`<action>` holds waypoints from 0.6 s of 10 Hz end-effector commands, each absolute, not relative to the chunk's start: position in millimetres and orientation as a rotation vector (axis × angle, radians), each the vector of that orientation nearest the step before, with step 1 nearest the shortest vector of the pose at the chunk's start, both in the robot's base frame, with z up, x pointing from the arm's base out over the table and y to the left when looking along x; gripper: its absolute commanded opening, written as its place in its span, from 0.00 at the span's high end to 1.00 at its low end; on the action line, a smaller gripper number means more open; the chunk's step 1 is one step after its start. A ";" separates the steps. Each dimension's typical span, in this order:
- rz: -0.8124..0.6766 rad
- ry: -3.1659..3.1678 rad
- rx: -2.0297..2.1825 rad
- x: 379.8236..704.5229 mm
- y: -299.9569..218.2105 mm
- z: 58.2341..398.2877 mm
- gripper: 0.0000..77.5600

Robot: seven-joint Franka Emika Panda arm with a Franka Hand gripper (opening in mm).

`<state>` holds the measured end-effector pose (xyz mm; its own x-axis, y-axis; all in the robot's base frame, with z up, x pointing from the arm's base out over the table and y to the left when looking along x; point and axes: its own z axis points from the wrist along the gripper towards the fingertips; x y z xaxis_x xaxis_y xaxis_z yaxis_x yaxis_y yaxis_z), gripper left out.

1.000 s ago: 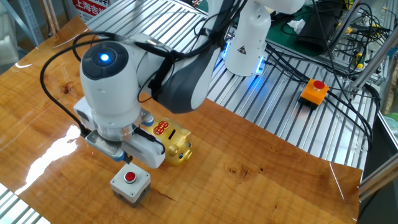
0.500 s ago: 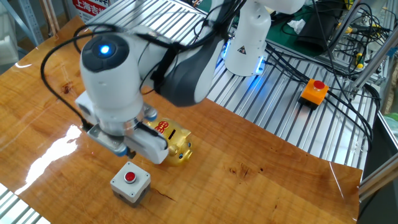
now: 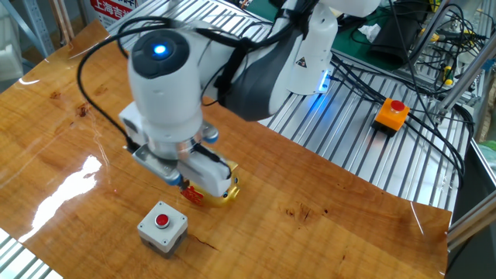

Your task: Drop coins into a piggy bank

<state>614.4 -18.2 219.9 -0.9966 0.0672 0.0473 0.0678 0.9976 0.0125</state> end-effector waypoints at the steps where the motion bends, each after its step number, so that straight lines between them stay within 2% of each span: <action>1: -0.035 -3.100 -0.109 595.8 -7.6 220.1 0.99; 6: -0.029 -3.100 -0.134 576.6 3.9 221.5 0.99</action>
